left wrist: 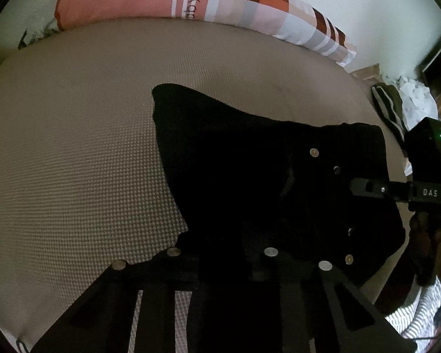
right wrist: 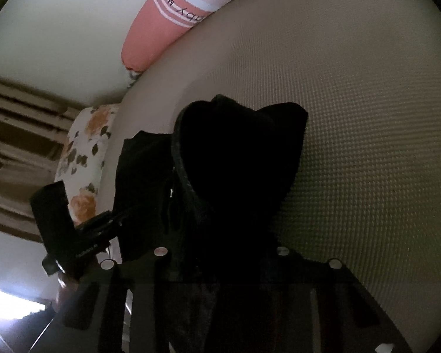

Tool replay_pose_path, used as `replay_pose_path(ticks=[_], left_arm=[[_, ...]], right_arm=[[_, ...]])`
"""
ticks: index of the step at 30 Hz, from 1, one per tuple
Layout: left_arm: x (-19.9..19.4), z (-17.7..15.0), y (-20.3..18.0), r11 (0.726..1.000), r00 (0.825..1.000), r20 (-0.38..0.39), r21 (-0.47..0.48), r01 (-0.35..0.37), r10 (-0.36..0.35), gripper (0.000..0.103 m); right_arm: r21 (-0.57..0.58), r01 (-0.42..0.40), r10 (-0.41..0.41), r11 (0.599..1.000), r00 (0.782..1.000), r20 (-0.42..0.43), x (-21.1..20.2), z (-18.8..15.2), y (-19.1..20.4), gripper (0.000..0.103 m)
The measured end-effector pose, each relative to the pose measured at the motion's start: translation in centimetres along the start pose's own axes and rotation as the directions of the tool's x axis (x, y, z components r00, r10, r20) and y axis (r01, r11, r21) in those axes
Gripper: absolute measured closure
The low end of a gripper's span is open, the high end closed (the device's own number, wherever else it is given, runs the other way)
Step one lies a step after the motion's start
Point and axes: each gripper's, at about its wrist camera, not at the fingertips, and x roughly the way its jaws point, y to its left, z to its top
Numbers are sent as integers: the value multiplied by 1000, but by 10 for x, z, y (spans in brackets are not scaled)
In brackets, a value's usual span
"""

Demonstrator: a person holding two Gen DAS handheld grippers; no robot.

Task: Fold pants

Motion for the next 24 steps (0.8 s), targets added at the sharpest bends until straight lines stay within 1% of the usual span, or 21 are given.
replay_pose_path(ticks=[2, 6, 10, 17, 24], left_arm=[[-3, 0, -2, 1000, 1000, 13, -1, -7, 7, 87], [-14, -3, -6, 1000, 999, 49, 19, -21, 20, 89], [-25, -5, -5, 999, 997, 77, 23, -33, 32, 89], [-49, -7, 8, 999, 991, 125, -4, -45, 45, 89], [-63, -12, 22, 998, 987, 151, -25, -59, 62, 89]], right_arm=[[3, 10, -10, 1000, 1000, 15, -5, 0, 5, 78], [-1, 30, -30, 1000, 999, 39, -9, -1, 22, 79], [-12, 24, -23, 1000, 999, 50, -10, -2, 36, 79], [-41, 3, -1, 999, 999, 53, -3, -2, 63, 79], [-67, -10, 13, 998, 999, 48, 5, 2, 82, 80]])
